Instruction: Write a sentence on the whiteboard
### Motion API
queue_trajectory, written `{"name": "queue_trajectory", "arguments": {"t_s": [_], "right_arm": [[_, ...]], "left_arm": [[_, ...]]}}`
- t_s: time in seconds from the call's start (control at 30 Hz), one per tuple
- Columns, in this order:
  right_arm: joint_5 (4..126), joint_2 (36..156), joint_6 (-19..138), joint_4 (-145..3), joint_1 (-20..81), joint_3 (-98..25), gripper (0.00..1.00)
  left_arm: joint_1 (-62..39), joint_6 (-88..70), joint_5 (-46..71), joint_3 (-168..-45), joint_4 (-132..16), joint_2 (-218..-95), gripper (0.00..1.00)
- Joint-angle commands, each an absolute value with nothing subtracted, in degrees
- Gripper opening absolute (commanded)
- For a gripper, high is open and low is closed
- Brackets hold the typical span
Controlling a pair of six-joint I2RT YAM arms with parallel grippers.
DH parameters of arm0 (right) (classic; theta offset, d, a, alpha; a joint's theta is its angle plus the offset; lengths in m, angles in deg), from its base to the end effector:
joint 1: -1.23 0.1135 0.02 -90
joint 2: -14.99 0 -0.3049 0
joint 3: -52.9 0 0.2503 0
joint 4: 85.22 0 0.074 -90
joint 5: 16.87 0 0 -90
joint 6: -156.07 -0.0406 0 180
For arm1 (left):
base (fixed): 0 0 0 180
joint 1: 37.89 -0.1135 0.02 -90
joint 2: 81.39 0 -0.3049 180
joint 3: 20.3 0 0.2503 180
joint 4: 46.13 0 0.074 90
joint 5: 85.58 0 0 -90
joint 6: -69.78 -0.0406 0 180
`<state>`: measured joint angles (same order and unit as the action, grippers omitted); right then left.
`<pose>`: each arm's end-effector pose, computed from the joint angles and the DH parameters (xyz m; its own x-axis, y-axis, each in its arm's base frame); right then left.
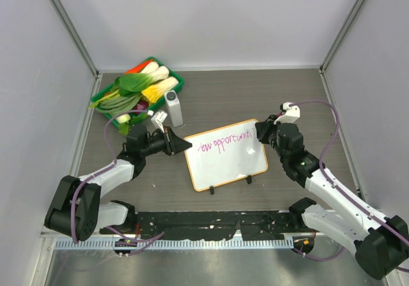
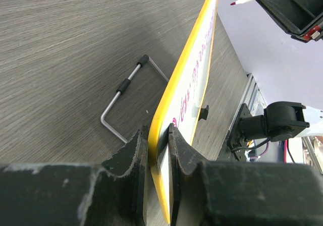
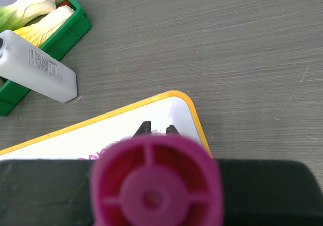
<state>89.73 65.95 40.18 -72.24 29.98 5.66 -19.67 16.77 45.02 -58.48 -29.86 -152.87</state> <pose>0.1685 0.0792 0.3016 -0.3232 0.3000 -0.8975 -0.0888 0.9346 0.3444 0.2127 -0.0978 0.2345 -0.7207 -0.2437 -0.6490 0.4943 0.4758 -0.7275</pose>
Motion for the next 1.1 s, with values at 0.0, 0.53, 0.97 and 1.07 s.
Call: {"name": "queue_trajectory", "arguments": {"t_s": [0.0, 0.53, 0.97, 1.07], "right_arm": [[91.50, 64.73, 40.85, -71.71, 29.79, 6.95, 0.01], [91.06, 69.31, 40.85, -72.85, 29.88, 6.77, 0.01], [95.01, 70.01, 41.64, -71.70, 29.88, 4.93, 0.01], [94.75, 70.63, 41.46, -72.58, 29.79, 4.23, 0.01]], "left_arm": [[-19.34, 11.86, 41.68, -58.60, -32.40, -152.84, 0.00], [-19.26, 11.86, 41.68, -58.60, -32.48, -152.75, 0.00], [-19.26, 11.95, 41.68, -58.51, -32.40, -152.49, 0.00], [-19.34, 11.86, 41.77, -58.51, -32.48, -152.49, 0.00]]}}
